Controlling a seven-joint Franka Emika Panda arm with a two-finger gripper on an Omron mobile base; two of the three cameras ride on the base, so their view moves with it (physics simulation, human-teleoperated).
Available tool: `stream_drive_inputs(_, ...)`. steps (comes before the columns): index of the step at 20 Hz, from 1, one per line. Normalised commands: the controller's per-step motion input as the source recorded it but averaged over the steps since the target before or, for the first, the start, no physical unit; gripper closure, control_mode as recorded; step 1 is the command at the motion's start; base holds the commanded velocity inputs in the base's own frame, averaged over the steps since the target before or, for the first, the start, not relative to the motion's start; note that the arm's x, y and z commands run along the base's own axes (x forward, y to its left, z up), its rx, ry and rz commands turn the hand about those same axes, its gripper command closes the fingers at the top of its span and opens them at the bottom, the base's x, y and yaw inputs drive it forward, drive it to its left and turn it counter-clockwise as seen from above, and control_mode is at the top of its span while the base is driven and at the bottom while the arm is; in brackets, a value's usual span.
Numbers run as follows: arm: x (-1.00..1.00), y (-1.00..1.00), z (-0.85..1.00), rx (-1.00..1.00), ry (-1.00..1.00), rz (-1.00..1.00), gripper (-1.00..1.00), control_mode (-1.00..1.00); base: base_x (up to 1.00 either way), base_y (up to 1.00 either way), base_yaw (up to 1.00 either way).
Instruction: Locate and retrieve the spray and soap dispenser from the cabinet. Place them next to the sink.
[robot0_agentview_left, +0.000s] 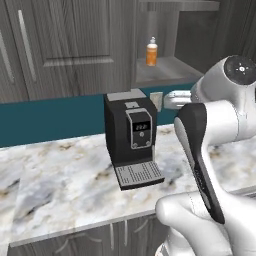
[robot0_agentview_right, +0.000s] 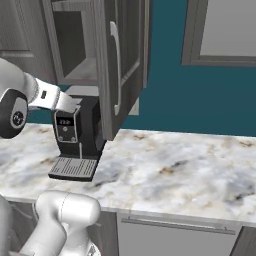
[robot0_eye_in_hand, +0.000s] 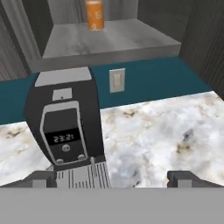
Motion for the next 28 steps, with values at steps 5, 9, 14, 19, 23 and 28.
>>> stream_drive_inputs(5, 0.0, -0.15, 0.26, -0.07, -0.3, 0.11, -1.0, -1.0, 0.0, 0.0, 0.0)
stream_drive_inputs(9, 0.0, -0.01, 0.33, -0.13, -0.05, 0.0, -1.0, -1.0, 0.0, 0.0, 0.0)
stream_drive_inputs(14, 0.15, 0.0, 0.29, -0.05, 0.02, 0.0, -1.0, -1.0, 0.0, 0.0, 0.0)
stream_drive_inputs(19, 0.15, -0.09, 0.01, 0.06, 0.0, -0.01, -1.0, -1.0, 0.0, 0.0, 0.0)
stream_drive_inputs(23, 0.29, -0.09, 0.04, 0.04, 0.0, -0.05, -1.0, -1.0, 0.0, 0.0, 0.0)
stream_drive_inputs(28, 0.5, -0.02, 0.11, 0.0, 0.0, -0.06, -1.0, -1.0, 0.0, 0.0, 0.0)
